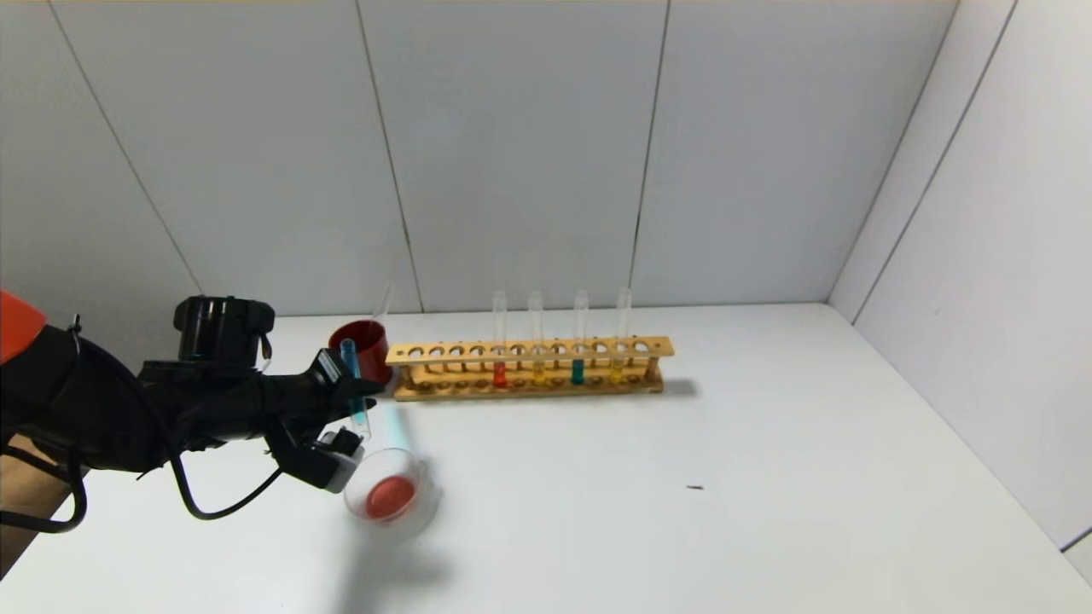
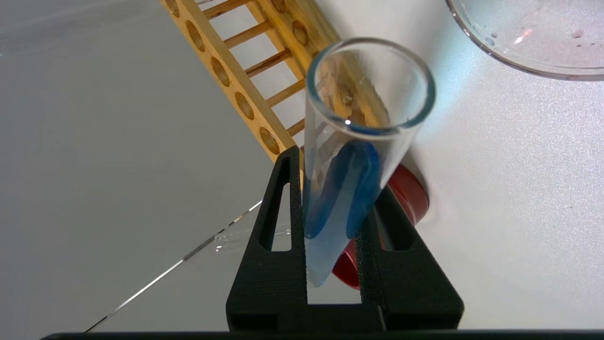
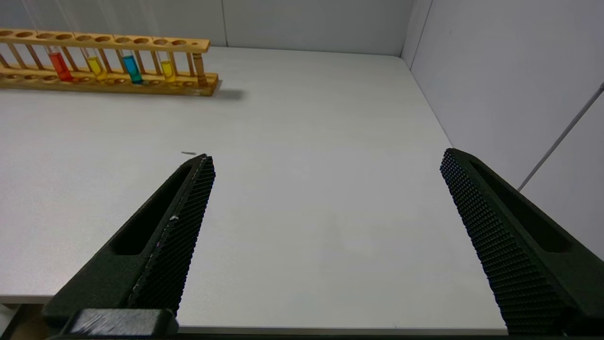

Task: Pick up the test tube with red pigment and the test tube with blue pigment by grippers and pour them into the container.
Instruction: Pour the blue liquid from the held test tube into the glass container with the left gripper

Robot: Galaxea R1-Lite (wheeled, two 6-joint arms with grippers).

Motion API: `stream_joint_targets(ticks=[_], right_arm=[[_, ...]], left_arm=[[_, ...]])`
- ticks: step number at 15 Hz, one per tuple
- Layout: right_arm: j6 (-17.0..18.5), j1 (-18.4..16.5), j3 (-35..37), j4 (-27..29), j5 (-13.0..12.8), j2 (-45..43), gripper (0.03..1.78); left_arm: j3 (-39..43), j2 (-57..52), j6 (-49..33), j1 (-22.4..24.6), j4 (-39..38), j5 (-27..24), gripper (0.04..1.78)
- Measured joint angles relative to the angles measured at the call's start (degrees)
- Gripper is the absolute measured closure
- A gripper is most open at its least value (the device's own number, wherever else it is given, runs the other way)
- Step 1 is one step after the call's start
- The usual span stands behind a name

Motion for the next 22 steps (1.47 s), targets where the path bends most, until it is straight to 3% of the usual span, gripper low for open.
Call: stream_joint_targets(ticks=[22], right_arm=[[0.0, 0.02, 0.0, 0.0, 0.0, 0.0, 0.06]], left_arm=[[0.09, -0.32, 4.96, -1.19, -0.54, 0.88, 1.48]])
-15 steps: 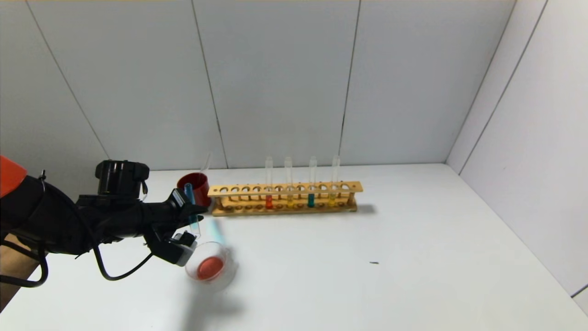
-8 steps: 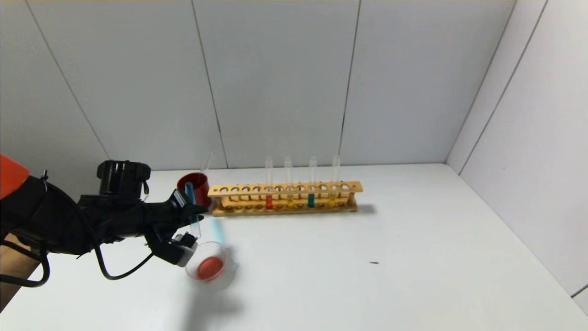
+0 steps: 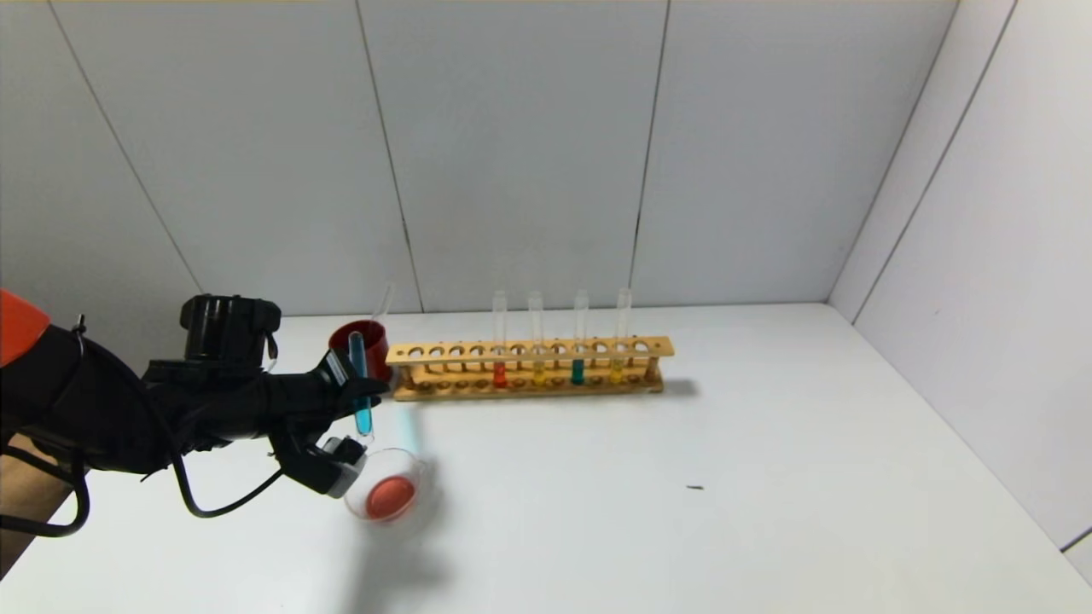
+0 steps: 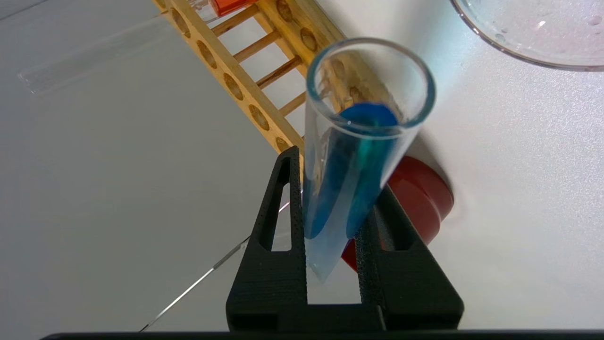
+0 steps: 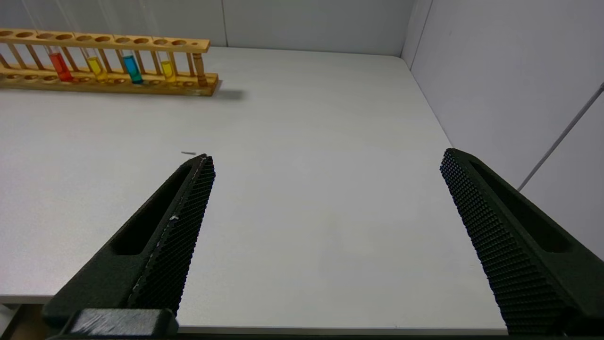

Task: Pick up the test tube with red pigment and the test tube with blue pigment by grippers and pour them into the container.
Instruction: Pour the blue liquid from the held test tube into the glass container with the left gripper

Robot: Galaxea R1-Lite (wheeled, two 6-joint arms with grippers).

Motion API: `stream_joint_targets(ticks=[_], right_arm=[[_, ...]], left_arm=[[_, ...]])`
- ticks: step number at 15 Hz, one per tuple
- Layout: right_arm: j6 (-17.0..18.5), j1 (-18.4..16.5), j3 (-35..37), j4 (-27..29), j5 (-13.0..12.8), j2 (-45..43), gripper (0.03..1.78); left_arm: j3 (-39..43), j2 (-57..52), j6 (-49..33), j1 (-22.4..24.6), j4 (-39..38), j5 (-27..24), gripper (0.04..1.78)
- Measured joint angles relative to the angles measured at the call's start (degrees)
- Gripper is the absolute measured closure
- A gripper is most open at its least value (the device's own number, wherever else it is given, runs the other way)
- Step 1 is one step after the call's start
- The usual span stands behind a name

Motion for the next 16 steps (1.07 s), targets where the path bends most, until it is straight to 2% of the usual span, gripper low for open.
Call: stream_joint_targets(ticks=[16], right_arm=[[0.0, -0.05, 0.0, 0.0, 0.0, 0.0, 0.06]], left_arm=[[-0.26, -0.83, 3.39, -0.07, 0.0, 1.16, 1.48]])
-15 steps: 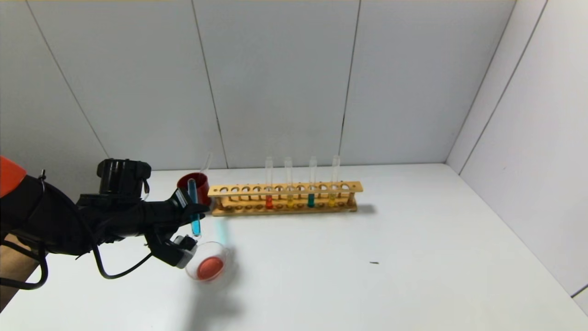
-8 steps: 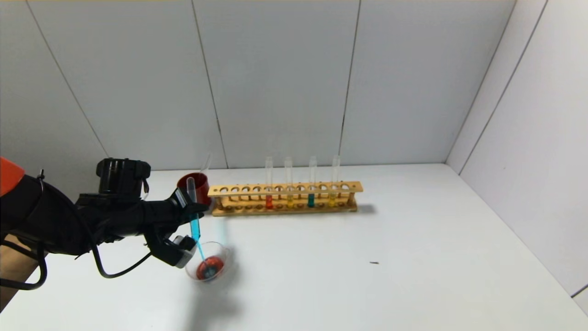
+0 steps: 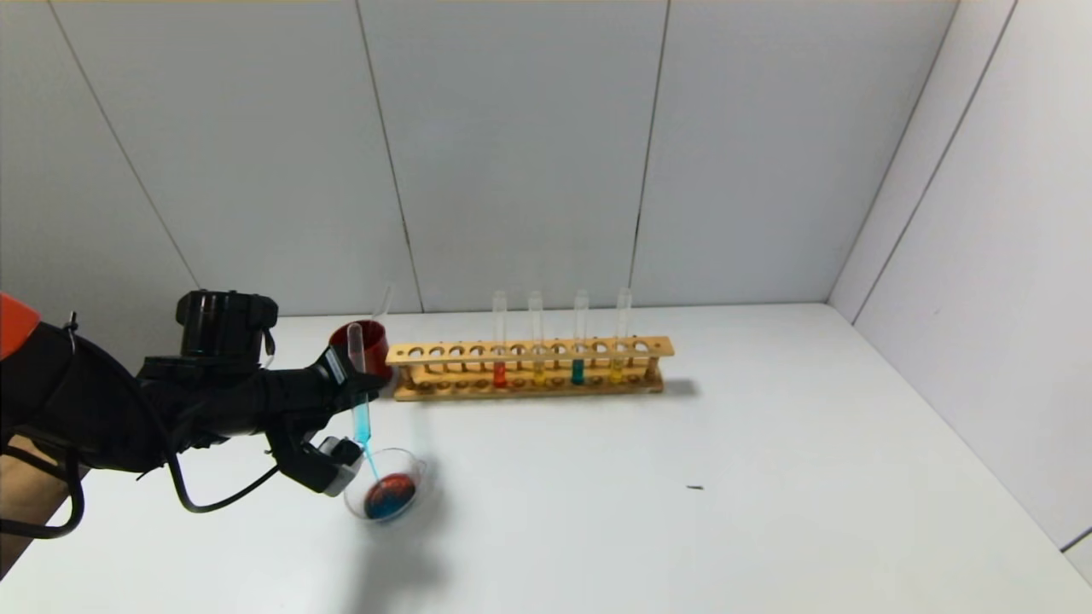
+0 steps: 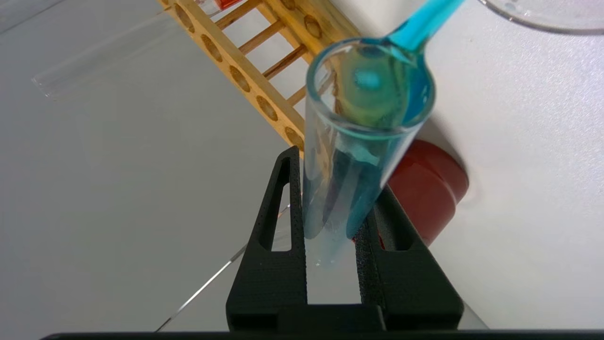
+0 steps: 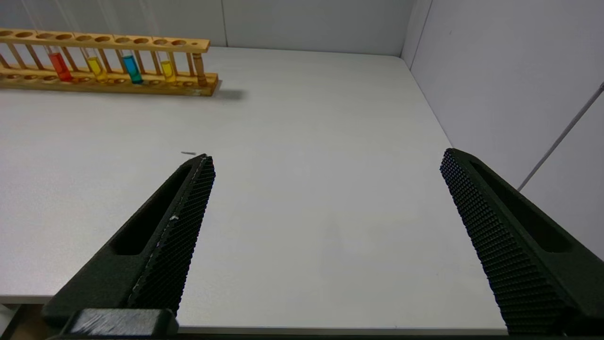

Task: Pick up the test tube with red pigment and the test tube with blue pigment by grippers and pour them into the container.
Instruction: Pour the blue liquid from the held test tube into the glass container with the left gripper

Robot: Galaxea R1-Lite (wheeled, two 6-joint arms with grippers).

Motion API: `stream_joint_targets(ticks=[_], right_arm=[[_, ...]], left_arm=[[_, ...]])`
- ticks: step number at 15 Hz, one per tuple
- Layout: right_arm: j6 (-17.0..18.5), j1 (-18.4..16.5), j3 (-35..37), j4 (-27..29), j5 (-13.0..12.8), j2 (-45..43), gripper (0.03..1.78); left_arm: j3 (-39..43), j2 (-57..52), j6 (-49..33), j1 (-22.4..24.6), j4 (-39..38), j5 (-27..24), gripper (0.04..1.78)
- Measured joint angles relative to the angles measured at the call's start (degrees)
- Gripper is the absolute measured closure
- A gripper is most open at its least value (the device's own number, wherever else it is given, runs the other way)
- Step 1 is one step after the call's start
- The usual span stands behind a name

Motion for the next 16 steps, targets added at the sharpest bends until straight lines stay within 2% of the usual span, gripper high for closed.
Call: stream_joint_targets(ticks=[12, 16], right_arm=[[0.0, 0.05, 0.0, 0.0, -0.01, 0.0, 0.06], [0.0, 0.05, 0.0, 0.0, 0.0, 0.0, 0.06]], left_arm=[[-0.44, -0.44, 2.23, -0.09, -0.1, 0.0, 1.48], [0.0, -0.65, 3.33, -0.09, -3.46, -0.11, 1.48]])
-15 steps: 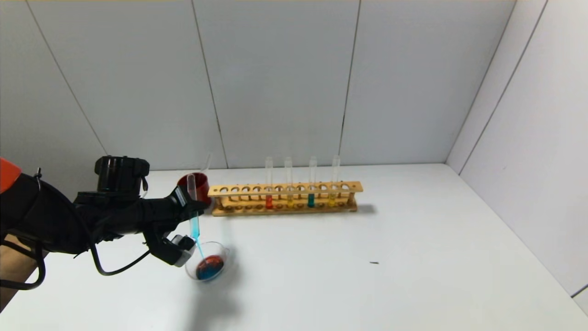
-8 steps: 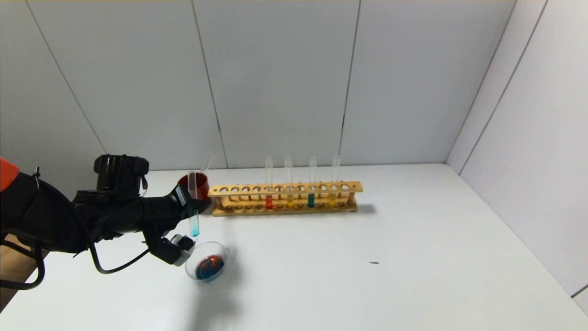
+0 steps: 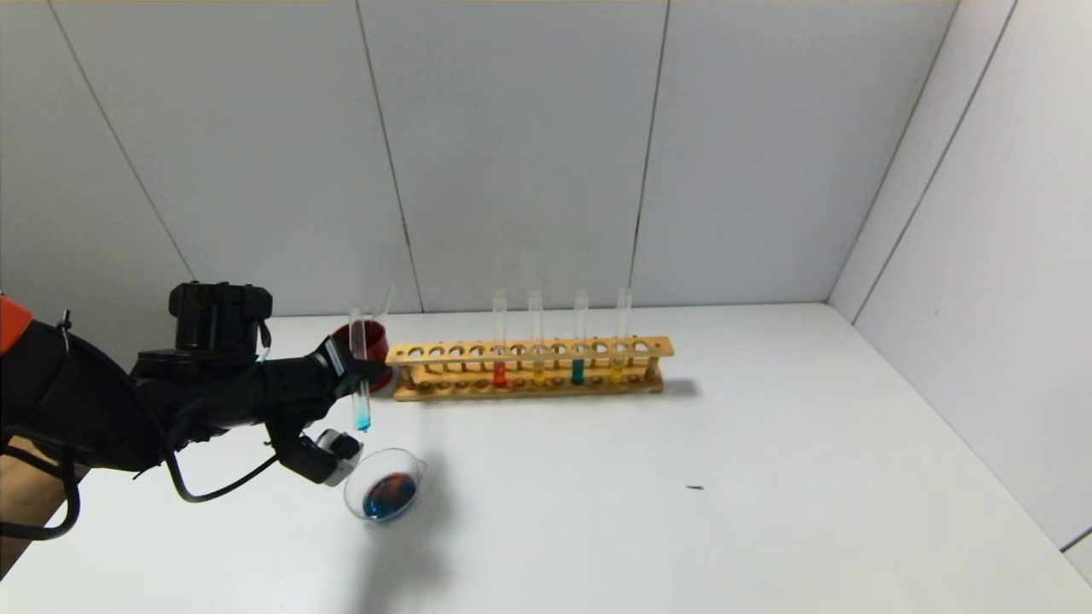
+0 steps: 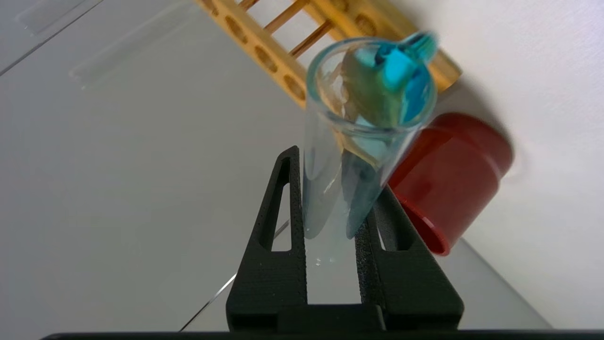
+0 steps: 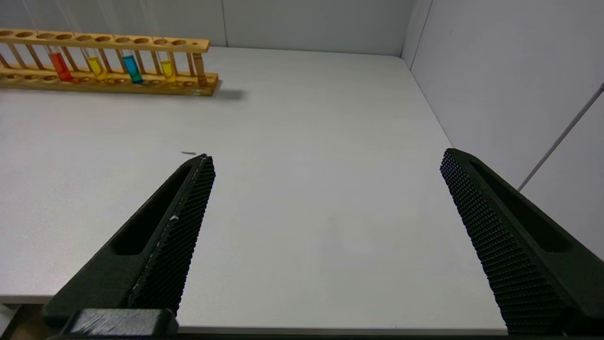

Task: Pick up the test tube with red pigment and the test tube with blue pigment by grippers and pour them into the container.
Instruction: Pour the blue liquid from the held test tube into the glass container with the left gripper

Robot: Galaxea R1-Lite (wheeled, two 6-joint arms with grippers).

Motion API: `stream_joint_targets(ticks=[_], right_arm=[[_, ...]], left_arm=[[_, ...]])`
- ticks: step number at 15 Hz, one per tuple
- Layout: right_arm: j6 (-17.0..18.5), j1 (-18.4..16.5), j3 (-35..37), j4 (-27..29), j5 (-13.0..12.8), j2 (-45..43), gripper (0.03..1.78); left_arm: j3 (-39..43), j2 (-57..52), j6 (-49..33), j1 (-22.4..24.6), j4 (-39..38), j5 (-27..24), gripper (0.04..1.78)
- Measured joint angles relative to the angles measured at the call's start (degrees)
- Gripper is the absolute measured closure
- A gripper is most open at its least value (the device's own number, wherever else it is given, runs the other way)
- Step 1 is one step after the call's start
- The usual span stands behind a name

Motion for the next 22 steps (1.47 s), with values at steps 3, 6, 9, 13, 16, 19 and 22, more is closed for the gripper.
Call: stream_joint_targets(ticks=[3, 6, 9, 13, 16, 19, 22], right_arm=[[0.0, -0.05, 0.0, 0.0, 0.0, 0.0, 0.06], [0.0, -0.02, 0.0, 0.0, 0.0, 0.0, 0.06], [0.0, 0.0, 0.0, 0.0, 0.0, 0.0, 0.06], [0.0, -0.05, 0.0, 0.0, 0.0, 0.0, 0.06], [0.0, -0.02, 0.0, 0.0, 0.0, 0.0, 0.06], [0.0, 0.0, 0.0, 0.0, 0.0, 0.0, 0.06], [0.0, 0.0, 0.0, 0.0, 0.0, 0.0, 0.06]], left_arm=[[0.55, -0.35, 0.48, -0.05, -1.77, 0.0, 1.48], [1.29, -0.77, 0.76, -0.33, -1.72, 0.0, 1.48], [1.74, -1.45, 2.43, -0.78, -1.71, -0.16, 1.48], [1.88, -2.17, 3.32, -0.88, -1.71, -0.5, 1.48], [1.83, -2.58, 3.82, -0.88, -1.77, -0.52, 1.48], [1.83, -2.8, 4.04, -0.88, -1.83, -0.44, 1.48], [1.79, -3.06, 4.85, -0.88, -1.9, -0.44, 1.48]])
